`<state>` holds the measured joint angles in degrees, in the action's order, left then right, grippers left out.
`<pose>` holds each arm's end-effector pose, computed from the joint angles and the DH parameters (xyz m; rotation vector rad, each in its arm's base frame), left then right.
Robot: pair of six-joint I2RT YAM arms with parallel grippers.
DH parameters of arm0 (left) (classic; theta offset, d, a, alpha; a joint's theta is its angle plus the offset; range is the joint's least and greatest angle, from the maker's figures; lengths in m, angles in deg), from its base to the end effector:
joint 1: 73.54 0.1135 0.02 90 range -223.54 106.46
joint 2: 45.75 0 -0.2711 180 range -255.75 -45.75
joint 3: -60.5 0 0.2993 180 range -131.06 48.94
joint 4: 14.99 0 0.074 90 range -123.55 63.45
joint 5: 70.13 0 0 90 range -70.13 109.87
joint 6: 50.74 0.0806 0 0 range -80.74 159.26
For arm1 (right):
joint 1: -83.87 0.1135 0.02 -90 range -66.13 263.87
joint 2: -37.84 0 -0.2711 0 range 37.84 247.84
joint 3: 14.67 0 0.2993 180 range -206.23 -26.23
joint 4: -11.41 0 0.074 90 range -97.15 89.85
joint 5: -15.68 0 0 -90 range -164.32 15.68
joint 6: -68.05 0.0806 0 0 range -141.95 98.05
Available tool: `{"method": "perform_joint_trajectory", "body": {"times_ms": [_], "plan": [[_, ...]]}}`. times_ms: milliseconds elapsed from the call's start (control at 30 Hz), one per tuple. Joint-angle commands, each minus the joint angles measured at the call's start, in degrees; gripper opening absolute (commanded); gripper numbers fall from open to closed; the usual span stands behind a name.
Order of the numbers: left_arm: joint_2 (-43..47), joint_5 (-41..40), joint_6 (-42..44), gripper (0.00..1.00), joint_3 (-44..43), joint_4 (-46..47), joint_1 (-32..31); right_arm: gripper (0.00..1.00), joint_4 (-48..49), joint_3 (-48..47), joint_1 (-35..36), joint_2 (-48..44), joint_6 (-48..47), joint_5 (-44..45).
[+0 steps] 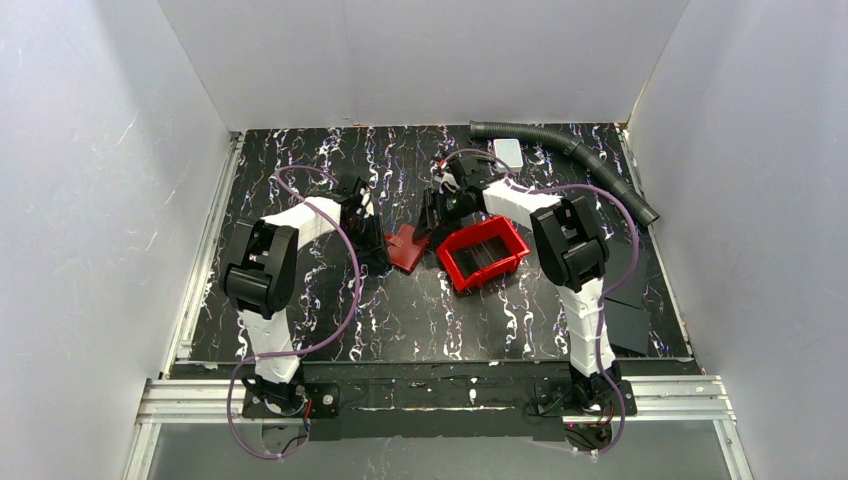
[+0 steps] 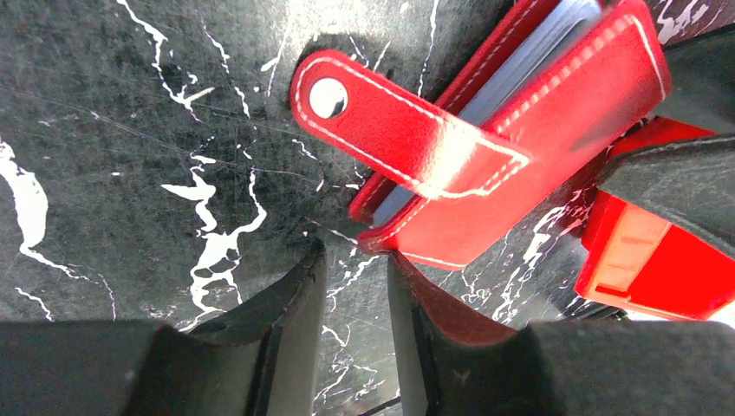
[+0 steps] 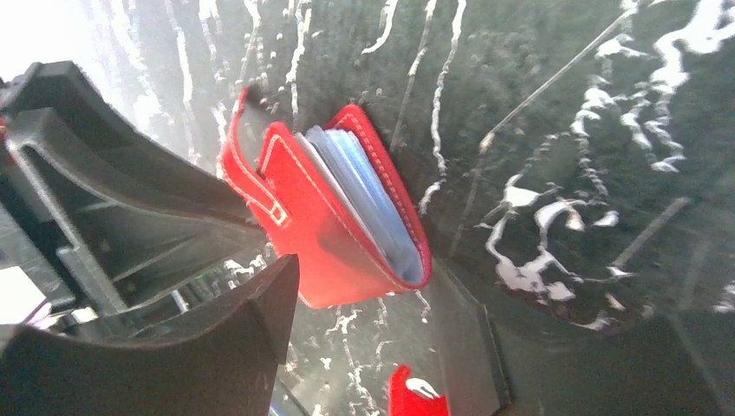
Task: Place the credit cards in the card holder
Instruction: Close the credit card at the center of the board.
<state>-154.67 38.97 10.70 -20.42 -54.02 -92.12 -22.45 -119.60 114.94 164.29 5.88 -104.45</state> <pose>0.3999 -0.1623 0.0912 -0.1499 2.8298 -0.6668 0.4426 0.3139 0.1035 -0.3006 2.6739 1.0393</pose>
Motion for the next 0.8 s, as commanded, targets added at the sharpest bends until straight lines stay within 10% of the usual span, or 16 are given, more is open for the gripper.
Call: {"method": "perform_joint_trajectory", "body": {"times_ms": [0,367,767], "plan": [[-2.4,-3.6,0.4,0.31,3.6,-1.0,-0.7,0.63,12.3,7.5,0.1,-0.9,10.6,-4.8],[-1.7,-0.8,-0.4,0.31,4.1,0.9,-0.7,0.46,55.7,25.7,2.2,-5.3,37.0,-0.3],[8.0,1.8,1.1,0.42,4.1,-1.2,-0.4,0.10,48.8,24.5,3.6,-11.9,25.2,2.3]]}}
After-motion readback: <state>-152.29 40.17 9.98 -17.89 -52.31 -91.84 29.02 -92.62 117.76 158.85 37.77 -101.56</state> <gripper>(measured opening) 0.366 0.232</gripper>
